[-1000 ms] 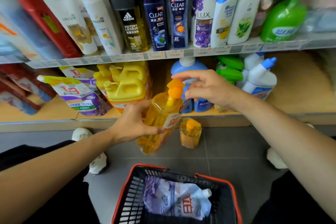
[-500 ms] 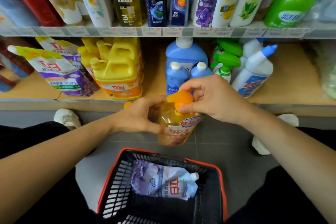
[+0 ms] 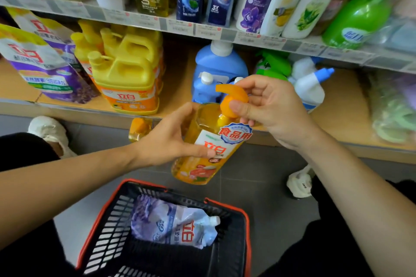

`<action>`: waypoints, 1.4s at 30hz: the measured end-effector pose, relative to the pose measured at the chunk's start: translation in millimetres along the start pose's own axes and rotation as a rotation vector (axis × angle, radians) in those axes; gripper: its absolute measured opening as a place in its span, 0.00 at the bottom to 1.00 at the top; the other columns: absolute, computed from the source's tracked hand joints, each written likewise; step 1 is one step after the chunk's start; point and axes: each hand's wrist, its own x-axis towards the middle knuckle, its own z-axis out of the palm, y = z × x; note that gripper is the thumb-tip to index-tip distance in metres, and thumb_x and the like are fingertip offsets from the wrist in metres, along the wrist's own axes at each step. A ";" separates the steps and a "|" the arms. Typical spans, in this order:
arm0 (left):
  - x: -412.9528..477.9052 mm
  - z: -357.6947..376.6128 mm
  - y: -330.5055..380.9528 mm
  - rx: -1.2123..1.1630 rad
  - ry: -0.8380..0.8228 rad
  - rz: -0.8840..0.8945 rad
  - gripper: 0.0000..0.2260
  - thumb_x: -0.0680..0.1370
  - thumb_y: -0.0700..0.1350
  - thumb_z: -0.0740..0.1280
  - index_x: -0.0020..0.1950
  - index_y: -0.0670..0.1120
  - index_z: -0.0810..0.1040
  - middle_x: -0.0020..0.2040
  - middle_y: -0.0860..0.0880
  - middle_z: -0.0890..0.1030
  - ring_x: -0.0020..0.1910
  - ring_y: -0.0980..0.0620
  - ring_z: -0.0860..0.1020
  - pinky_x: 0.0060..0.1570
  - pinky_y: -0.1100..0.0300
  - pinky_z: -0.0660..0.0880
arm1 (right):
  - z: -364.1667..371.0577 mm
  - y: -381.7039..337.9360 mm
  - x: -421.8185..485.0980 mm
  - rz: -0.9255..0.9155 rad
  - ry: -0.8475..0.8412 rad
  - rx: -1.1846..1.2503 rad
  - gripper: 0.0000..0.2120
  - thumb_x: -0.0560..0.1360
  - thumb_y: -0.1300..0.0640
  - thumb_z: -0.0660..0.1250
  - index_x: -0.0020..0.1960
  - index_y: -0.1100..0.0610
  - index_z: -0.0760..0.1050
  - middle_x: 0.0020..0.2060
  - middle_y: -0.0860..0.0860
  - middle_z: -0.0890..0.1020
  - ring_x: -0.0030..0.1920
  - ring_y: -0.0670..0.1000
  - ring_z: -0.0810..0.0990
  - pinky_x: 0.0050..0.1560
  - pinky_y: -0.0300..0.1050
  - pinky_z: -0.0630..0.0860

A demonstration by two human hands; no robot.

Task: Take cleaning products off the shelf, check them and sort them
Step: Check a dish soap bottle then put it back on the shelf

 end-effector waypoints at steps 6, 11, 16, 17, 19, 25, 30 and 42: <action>2.7 -8.3 11.4 -0.105 -0.135 -0.082 0.27 0.67 0.30 0.78 0.64 0.44 0.77 0.59 0.41 0.85 0.58 0.45 0.84 0.54 0.55 0.81 | -5.0 8.5 6.4 0.117 -0.171 0.239 0.11 0.73 0.60 0.72 0.55 0.54 0.80 0.52 0.57 0.86 0.29 0.42 0.75 0.27 0.32 0.70; -1.2 -12.4 14.9 -0.138 -0.231 -0.149 0.27 0.68 0.36 0.77 0.65 0.38 0.76 0.60 0.38 0.84 0.58 0.41 0.84 0.53 0.53 0.81 | -7.0 12.5 12.2 0.189 -0.279 0.336 0.12 0.71 0.55 0.73 0.55 0.52 0.83 0.54 0.57 0.85 0.28 0.42 0.70 0.26 0.31 0.66; -3.7 -7.7 19.8 -0.052 -0.114 -0.054 0.21 0.67 0.36 0.81 0.57 0.52 0.84 0.54 0.45 0.87 0.54 0.47 0.86 0.49 0.57 0.82 | -4.3 9.6 10.6 0.098 -0.119 0.159 0.15 0.69 0.57 0.75 0.56 0.55 0.82 0.50 0.60 0.86 0.39 0.58 0.78 0.29 0.36 0.72; -4.6 -6.2 21.0 0.003 -0.076 -0.039 0.21 0.66 0.38 0.82 0.56 0.52 0.84 0.54 0.48 0.87 0.53 0.48 0.86 0.49 0.58 0.83 | -4.7 9.1 10.1 0.084 -0.086 0.098 0.16 0.69 0.59 0.75 0.57 0.56 0.81 0.50 0.60 0.86 0.42 0.61 0.80 0.32 0.40 0.75; -6.2 -2.3 21.8 0.165 0.032 -0.024 0.25 0.64 0.46 0.85 0.58 0.53 0.83 0.53 0.52 0.87 0.52 0.52 0.86 0.51 0.53 0.83 | -4.3 9.4 9.5 0.075 -0.033 0.001 0.17 0.70 0.63 0.76 0.58 0.59 0.80 0.48 0.59 0.87 0.45 0.60 0.84 0.39 0.46 0.79; -10.3 7.0 26.0 0.889 0.350 -0.056 0.43 0.56 0.75 0.72 0.66 0.55 0.80 0.47 0.53 0.87 0.46 0.52 0.85 0.46 0.49 0.80 | 10.1 21.0 8.5 0.021 0.142 -0.275 0.11 0.70 0.55 0.77 0.51 0.53 0.81 0.40 0.47 0.85 0.37 0.48 0.85 0.40 0.48 0.82; -11.3 9.5 24.5 1.126 0.460 0.058 0.43 0.57 0.74 0.71 0.65 0.50 0.81 0.40 0.42 0.86 0.40 0.37 0.84 0.36 0.49 0.80 | 21.4 32.8 6.7 0.016 0.186 -0.318 0.07 0.74 0.52 0.73 0.48 0.52 0.77 0.32 0.49 0.80 0.27 0.51 0.82 0.27 0.42 0.74; -10.5 8.5 29.8 1.140 0.397 0.022 0.44 0.56 0.74 0.71 0.65 0.50 0.82 0.41 0.45 0.87 0.40 0.42 0.84 0.38 0.52 0.79 | -13.9 24.1 15.8 0.030 -0.269 -0.161 0.07 0.76 0.65 0.72 0.54 0.62 0.79 0.45 0.50 0.85 0.31 0.51 0.81 0.30 0.42 0.77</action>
